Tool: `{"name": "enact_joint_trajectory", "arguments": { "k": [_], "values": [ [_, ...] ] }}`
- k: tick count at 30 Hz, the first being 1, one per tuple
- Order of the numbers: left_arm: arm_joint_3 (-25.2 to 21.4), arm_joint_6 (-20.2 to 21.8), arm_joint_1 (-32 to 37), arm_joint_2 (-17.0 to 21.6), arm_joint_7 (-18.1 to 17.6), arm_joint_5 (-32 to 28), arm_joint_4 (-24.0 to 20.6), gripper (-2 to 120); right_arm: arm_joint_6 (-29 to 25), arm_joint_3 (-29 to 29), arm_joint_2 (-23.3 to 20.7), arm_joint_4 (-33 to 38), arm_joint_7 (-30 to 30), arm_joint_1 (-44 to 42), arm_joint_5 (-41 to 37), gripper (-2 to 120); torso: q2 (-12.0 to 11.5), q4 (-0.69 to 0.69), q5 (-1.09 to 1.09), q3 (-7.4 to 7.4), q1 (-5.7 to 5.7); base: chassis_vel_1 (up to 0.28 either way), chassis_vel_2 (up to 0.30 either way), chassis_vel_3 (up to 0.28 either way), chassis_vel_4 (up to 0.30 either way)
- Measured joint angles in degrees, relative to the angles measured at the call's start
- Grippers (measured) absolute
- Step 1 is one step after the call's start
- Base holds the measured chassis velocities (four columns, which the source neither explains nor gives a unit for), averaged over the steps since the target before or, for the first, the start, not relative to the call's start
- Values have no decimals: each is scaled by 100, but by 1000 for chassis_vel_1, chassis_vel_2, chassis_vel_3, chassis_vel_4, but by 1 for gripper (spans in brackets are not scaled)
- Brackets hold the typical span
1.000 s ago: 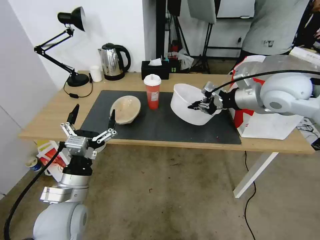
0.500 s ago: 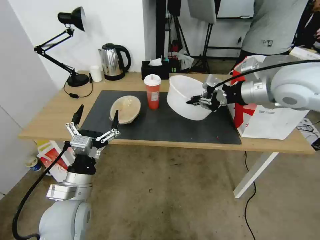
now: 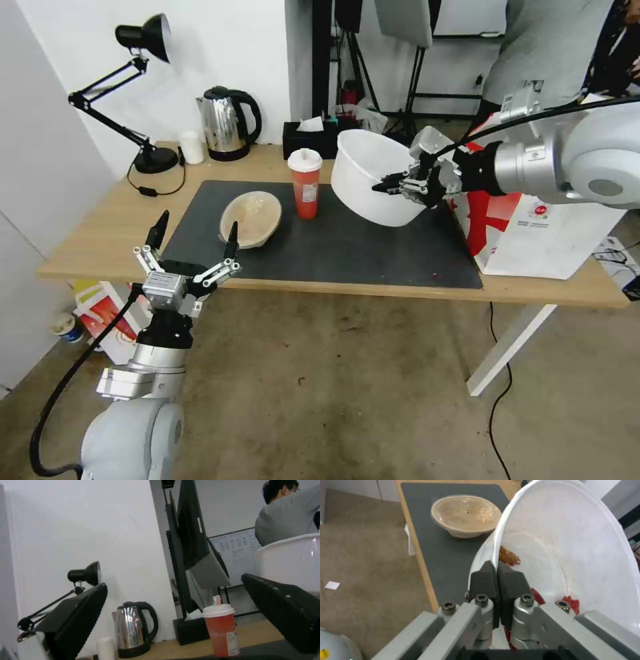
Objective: Pick up the trash from the table and place it into the takeout bag.
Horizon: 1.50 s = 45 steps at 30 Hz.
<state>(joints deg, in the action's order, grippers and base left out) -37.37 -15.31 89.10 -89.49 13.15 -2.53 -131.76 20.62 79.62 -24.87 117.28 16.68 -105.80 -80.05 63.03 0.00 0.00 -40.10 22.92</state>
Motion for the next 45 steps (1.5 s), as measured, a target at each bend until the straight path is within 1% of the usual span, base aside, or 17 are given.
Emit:
{"name": "enact_joint_trajectory", "arguments": {
  "k": [8, 17, 33, 45],
  "values": [
    [-57, -35, -52, 11, 6, 0, 87, 100, 2, 192, 7, -143, 76, -11, -2, 0, 0, 0, 0, 0, 0, 0, 0, 0, 0],
    [25, -29, -149, -47, 27, 50, 227, 100, 16, 358, 56, -373, 255, 79, 5, 0, 0, 0, 0, 0, 0, 0, 0, 0, 0],
    [40, -85, -268, -28, 38, 52, 409, 100, 24, 541, -51, -790, 375, 190, 33, 0, -1, 0, 0, 0, 0, 0, 0, 0, 0],
    [0, -128, -255, 10, 40, 3, 417, 100, 24, 588, -55, -1202, 525, 253, 197, 0, -2, 0, 0, 0, 0, 0, 0, 0, 0]
  ]
}}
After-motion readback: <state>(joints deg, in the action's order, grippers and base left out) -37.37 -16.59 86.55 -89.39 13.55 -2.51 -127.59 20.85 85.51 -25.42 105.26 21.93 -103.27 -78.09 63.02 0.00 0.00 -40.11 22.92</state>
